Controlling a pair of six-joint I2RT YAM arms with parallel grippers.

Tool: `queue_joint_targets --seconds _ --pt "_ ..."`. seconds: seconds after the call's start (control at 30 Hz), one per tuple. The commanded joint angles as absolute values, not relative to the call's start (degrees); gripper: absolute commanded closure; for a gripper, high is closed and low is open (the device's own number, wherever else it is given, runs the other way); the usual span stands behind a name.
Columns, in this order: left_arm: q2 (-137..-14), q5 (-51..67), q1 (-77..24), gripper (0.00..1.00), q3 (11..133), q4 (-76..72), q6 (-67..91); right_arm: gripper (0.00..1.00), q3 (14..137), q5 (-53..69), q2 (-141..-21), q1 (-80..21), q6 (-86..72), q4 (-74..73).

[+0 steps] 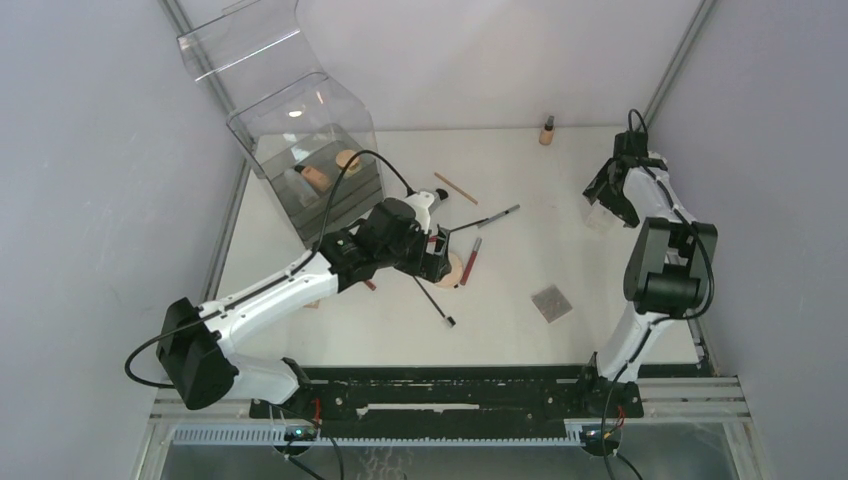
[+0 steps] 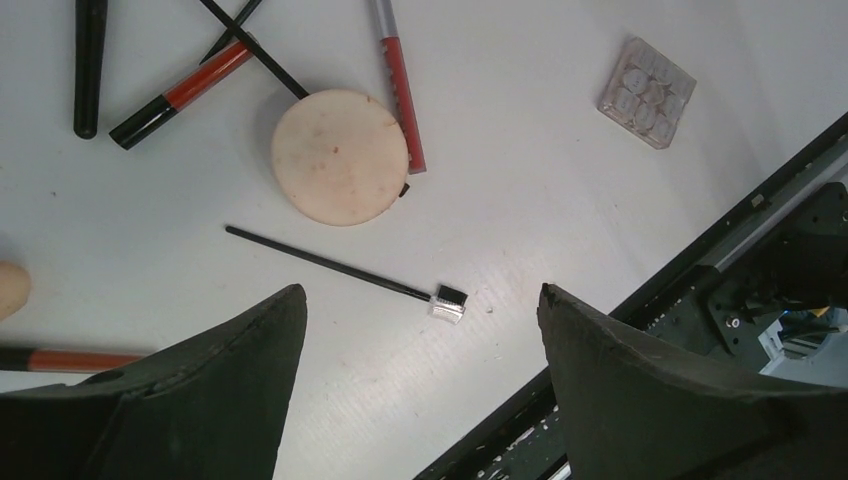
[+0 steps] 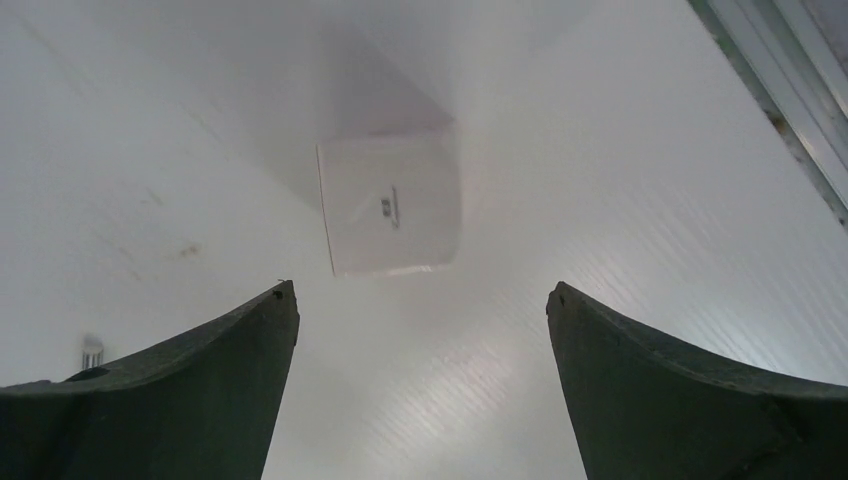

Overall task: Organize the makeup
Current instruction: Pick up the makeup from the center of the board.

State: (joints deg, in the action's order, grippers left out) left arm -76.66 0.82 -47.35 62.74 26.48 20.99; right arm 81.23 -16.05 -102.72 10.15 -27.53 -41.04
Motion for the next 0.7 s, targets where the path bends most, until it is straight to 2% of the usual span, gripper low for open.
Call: queue_joint_targets --seconds 0.0,0.13,0.2,0.33,0.53,0.57,0.67 --pt "-74.7 0.7 -47.6 0.11 60.9 24.5 19.3 0.00 88.4 -13.8 -109.6 11.1 -25.2 -43.9" --pt "-73.1 -1.5 -47.6 0.10 59.3 25.3 18.5 0.01 92.9 -12.8 -114.9 11.2 -24.6 -44.3" --pt "-72.4 -2.0 -47.6 0.10 58.6 25.2 18.7 0.05 92.8 -11.7 -115.5 11.2 -24.1 -42.9" --pt "-72.2 -2.4 -47.7 0.10 57.4 24.6 19.0 0.22 91.6 -7.6 -115.8 10.7 -21.9 -38.6" --pt "-71.3 -6.8 -47.6 0.09 58.0 26.2 19.0 0.63 89.3 -7.0 -112.9 8.5 -20.1 -39.0" --pt "-70.6 -7.8 -47.6 0.07 57.9 26.1 18.8 0.67 87.6 -5.6 -111.3 7.7 -19.9 -38.2" --pt "-68.7 -9.7 -46.3 0.04 57.2 25.7 17.8 0.69 82.1 0.0 -105.7 4.0 -19.1 -35.2"
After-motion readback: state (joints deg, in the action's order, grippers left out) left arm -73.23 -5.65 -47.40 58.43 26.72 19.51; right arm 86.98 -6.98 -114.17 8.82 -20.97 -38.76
